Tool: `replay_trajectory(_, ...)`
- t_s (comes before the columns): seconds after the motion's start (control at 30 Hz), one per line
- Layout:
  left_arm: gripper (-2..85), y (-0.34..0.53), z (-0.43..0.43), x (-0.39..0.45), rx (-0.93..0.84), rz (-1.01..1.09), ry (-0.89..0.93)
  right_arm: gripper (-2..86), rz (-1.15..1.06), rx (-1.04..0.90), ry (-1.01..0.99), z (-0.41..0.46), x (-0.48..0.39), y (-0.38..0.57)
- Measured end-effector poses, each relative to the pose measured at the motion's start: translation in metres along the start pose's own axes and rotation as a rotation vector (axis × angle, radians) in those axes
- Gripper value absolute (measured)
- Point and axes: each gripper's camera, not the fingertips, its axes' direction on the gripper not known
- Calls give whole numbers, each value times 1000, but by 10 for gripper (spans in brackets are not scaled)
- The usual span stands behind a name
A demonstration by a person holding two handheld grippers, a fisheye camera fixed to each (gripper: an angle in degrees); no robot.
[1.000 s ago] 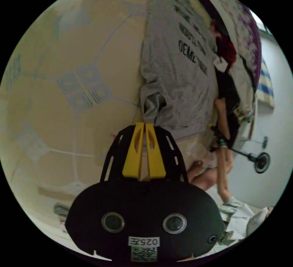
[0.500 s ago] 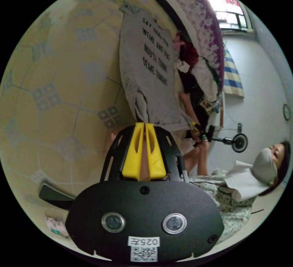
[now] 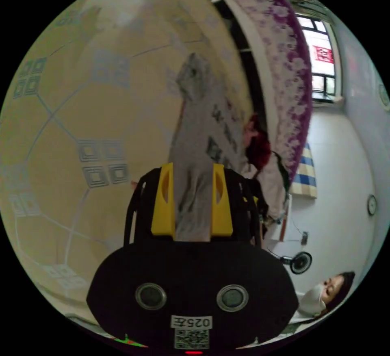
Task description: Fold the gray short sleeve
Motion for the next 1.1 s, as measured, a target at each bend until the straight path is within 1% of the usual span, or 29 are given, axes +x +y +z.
replay_trajectory(0.03, 95, 11, 4, -1, 1, 34, -29, 181, -47, 46, 10, -5, -4, 16)
replay_trajectory(0.07, 96, 28, 7, 2, -13, 83, -30, 184, -108, 73, 63, -10, -12, 36)
replay_trajectory(0.1, 96, 38, 9, 5, -34, 110, -36, 185, -134, 77, 94, -12, -16, 47)
replay_trajectory(0.13, 97, 63, 12, 16, -51, 184, -43, 187, -171, 84, 136, -15, -22, 70)
replay_trajectory(0.17, 99, 90, 17, 34, -87, 291, -87, 185, -185, 68, 171, -13, -26, 92)
replay_trajectory(0.2, 100, 103, 20, 42, -102, 327, -123, 185, -193, 53, 190, -10, -27, 102)
replay_trajectory(0.27, 104, 144, 35, 77, -148, 468, -236, 176, -214, -1, 278, 7, -31, 133)
replay_trajectory(0.3, 104, 151, 39, 84, -143, 490, -266, 173, -224, -4, 300, 11, -32, 138)
replay_trajectory(0.33, 104, 157, 44, 97, -123, 518, -337, 169, -240, -7, 339, 19, -35, 144)
replay_trajectory(0.37, 100, 155, 47, 109, -78, 525, -370, 167, -261, 8, 337, 24, -41, 145)
replay_trajectory(0.43, 90, 144, 50, 127, -32, 520, -321, 165, -279, 34, 317, 29, -51, 137)
replay_trajectory(0.5, 84, 126, 66, 148, -21, 541, -362, 163, -328, 40, 335, 37, -66, 121)
replay_trajectory(0.57, 83, 106, 105, 167, -64, 552, -480, 162, -412, 10, 413, 57, -83, 96)
replay_trajectory(0.67, 84, 97, 151, 174, -134, 530, -576, 162, -462, -50, 505, 83, -91, 67)
replay_trajectory(0.77, 75, 99, 174, 172, -155, 457, -622, 162, -457, -91, 535, 98, -86, 46)
replay_trajectory(0.87, 53, 109, 188, 173, -160, 462, -674, 162, -437, -108, 537, 109, -78, 35)
replay_trajectory(0.97, 37, 118, 196, 176, -149, 449, -623, 157, -417, -86, 489, 116, -74, 32)
replay_trajectory(1.1, 10, 126, 203, 178, -117, 437, -630, 137, -387, -48, 444, 117, -70, 31)
